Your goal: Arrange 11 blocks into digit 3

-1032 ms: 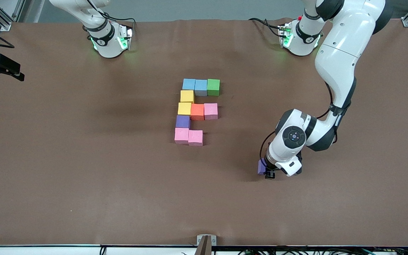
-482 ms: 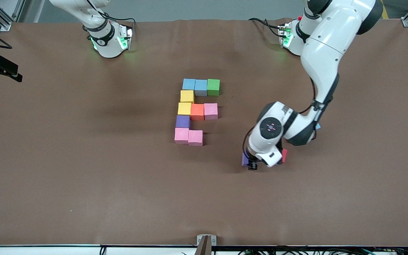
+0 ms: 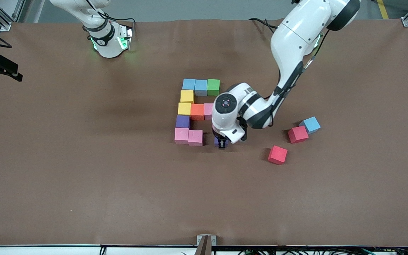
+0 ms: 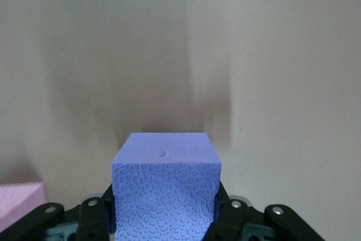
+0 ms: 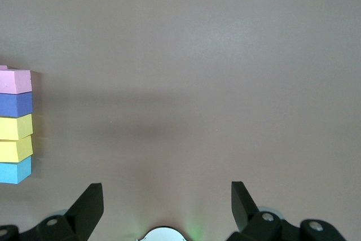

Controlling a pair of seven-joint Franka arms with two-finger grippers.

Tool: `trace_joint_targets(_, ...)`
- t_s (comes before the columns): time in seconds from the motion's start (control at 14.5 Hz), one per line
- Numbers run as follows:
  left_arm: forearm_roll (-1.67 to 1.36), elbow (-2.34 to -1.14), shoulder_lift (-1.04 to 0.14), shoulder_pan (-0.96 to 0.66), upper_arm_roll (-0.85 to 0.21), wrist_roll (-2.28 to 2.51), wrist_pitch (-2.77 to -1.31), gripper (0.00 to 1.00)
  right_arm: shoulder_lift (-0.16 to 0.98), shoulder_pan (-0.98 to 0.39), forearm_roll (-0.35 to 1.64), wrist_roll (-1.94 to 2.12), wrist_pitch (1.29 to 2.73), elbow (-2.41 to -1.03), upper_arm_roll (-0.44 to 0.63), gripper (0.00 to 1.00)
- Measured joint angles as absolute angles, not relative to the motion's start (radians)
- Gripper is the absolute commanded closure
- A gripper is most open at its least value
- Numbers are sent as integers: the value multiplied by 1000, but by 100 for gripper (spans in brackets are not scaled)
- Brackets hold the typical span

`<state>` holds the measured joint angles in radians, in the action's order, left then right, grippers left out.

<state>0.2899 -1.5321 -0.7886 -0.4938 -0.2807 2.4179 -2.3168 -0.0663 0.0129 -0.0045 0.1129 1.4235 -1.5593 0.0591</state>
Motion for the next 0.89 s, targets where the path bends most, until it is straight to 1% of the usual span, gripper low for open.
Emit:
trace_joint_targets(0.28, 290, -1518, -804, -522, -280, 2437, -2316, 76, -97, 6, -4, 113, 1439, -1597, 55, 0)
trace_joint_targets(0.62, 290, -1454, -845, -532, -279, 2456, -2316, 76, -100, 0, -4, 113, 1441, -1603, 53, 0)
trace_joint_targets(0.89, 290, -1433, -858, -543, -276, 2457, -2316, 76, -100, 0, -4, 113, 1455, -1605, 53, 0)
